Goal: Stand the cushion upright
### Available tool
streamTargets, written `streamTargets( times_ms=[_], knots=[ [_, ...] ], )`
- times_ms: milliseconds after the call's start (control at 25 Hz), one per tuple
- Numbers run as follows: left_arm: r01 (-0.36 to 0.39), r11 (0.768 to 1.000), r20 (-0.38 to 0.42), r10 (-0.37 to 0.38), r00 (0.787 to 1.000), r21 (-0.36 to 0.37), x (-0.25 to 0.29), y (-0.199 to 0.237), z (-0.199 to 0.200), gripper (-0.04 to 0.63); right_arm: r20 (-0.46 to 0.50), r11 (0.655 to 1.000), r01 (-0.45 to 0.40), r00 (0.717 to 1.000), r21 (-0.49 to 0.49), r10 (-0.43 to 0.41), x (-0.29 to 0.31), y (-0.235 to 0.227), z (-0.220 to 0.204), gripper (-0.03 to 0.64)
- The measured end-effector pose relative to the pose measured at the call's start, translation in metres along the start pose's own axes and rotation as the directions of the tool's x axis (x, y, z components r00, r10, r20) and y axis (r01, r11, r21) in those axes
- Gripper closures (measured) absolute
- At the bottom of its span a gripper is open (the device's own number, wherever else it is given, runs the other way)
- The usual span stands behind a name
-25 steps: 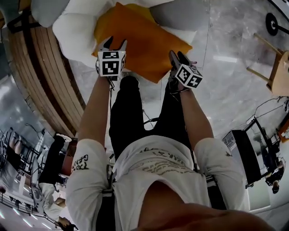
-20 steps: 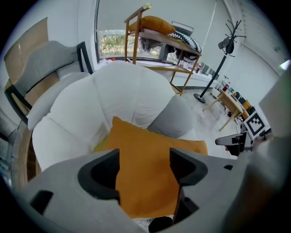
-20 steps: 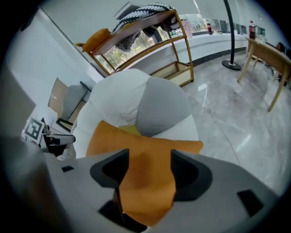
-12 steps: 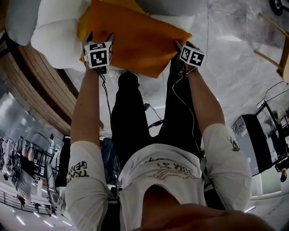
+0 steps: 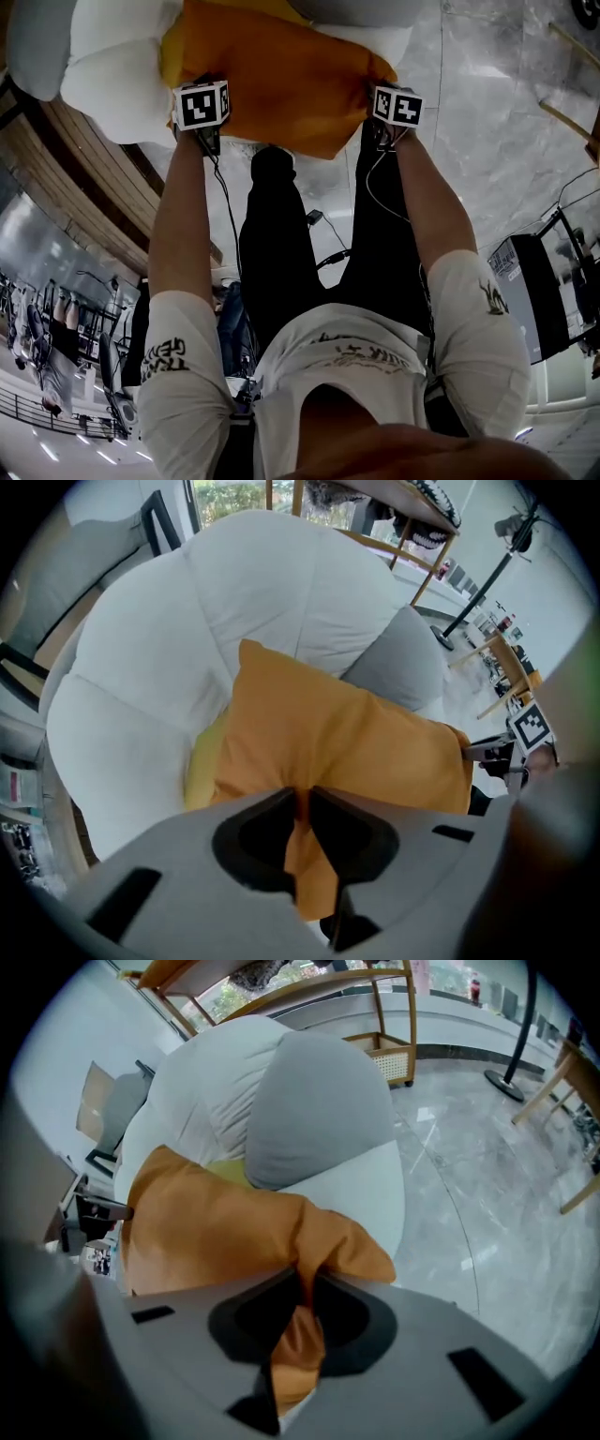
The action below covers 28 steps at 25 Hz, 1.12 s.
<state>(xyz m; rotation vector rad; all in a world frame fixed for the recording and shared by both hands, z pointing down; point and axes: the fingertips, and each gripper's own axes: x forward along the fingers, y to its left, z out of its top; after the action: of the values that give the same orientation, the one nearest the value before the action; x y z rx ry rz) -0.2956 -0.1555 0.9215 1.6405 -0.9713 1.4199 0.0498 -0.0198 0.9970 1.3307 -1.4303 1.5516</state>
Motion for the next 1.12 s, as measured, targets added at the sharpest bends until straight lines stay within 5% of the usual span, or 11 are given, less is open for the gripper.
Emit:
streamTargets(
  times_ms=[160,480,760,960,1120],
  knots=[
    [0.010,1.000,-0.002,-0.010,1.000,-0.013,-0.005,-0.005,-0.002,0.565,-0.003,0.999,-0.050,0.999,0.016,0.050,-0.008,0.007,-0.001,0.579],
    [0.101,0.980,0.071,-0.089,0.993,-0.171,-0.030,0.001,-0.030,0.571,0.026,0.991,-0.124,0.992,-0.044,0.126,-0.046,0.034,-0.008,0.586],
    [0.096,0.957,0.116,-0.066,0.991,-0.275,-0.066,0.017,-0.065,0.571,0.153,0.973,-0.190,0.966,-0.130,0.209,-0.092,0.075,0.042,0.586],
    [0.111,0.916,0.230,-0.021,0.973,-0.387,-0.095,0.027,-0.069,0.571,0.205,0.937,-0.168,0.950,-0.305,0.237,-0.121,0.109,0.101,0.586],
    [0.143,0.861,0.339,0.036,0.940,-0.488,-0.116,0.036,-0.056,0.571,0.267,0.899,-0.152,0.923,-0.411,0.278,-0.144,0.142,0.161,0.586]
  ],
)
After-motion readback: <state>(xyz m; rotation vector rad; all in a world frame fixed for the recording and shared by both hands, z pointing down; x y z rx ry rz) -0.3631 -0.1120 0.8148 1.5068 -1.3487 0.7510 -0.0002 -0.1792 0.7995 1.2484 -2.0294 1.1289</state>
